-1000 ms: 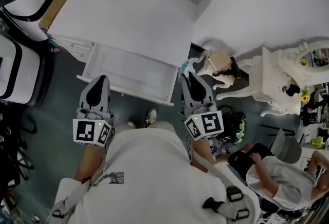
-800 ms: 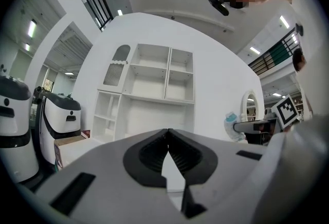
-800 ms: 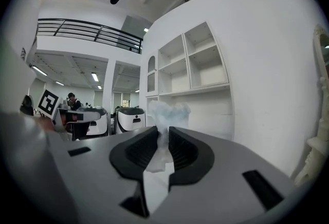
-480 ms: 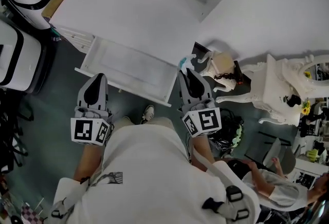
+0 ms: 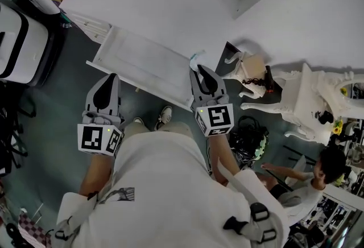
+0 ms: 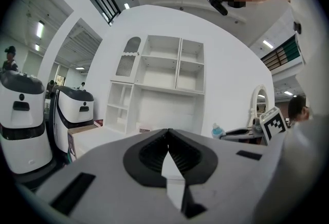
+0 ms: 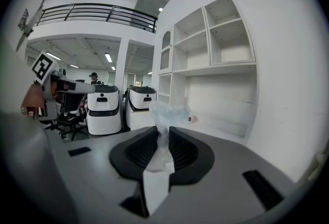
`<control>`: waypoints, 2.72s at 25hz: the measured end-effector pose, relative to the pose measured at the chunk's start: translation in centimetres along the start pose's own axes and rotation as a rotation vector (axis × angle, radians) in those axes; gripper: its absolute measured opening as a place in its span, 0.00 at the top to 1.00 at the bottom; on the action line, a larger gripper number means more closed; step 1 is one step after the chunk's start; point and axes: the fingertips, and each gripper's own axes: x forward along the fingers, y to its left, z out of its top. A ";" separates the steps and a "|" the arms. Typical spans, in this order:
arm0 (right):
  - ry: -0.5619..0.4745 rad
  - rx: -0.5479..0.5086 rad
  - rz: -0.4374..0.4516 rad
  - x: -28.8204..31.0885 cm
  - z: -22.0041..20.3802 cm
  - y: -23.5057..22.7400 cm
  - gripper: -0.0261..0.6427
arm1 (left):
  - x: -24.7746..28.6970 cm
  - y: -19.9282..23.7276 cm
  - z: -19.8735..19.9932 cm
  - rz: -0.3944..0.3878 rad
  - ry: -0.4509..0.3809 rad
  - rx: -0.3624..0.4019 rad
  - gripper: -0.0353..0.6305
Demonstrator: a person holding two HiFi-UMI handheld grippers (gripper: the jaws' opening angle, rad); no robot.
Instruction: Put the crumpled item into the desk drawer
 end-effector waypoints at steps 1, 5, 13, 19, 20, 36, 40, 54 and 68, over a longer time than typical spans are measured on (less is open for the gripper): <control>0.015 -0.003 0.005 0.6 -0.6 0.2 0.84 | -0.1 0.2 -0.2 0.004 0.005 -0.002 0.92; 0.060 -0.011 0.025 2.9 -2.6 0.8 0.84 | -0.1 1.5 -1.1 0.025 0.031 -0.011 0.92; 0.180 0.066 0.045 7.8 -8.9 1.3 0.84 | -0.4 3.1 -3.4 0.067 0.081 -0.034 0.92; 0.256 0.039 0.067 10.6 -13.0 1.7 0.84 | -0.4 3.9 -4.5 0.096 0.109 -0.038 0.92; 0.265 0.034 0.070 11.0 -13.6 1.7 0.84 | -0.4 4.0 -4.7 0.101 0.113 -0.037 0.92; 0.426 -0.007 0.133 15.0 -22.2 2.4 0.84 | -1.3 4.3 -6.8 0.171 0.171 -0.039 0.92; 0.457 -0.038 0.146 16.0 -24.0 2.6 0.84 | -2.0 4.3 -7.2 0.187 0.180 -0.038 0.92; 0.534 -0.143 0.167 18.4 -28.0 2.7 0.83 | -2.9 4.4 -7.9 0.216 0.208 -0.039 0.92; 0.611 -0.225 0.182 20.5 -31.1 3.5 0.82 | -3.4 5.7 -8.7 0.234 0.229 -0.056 0.92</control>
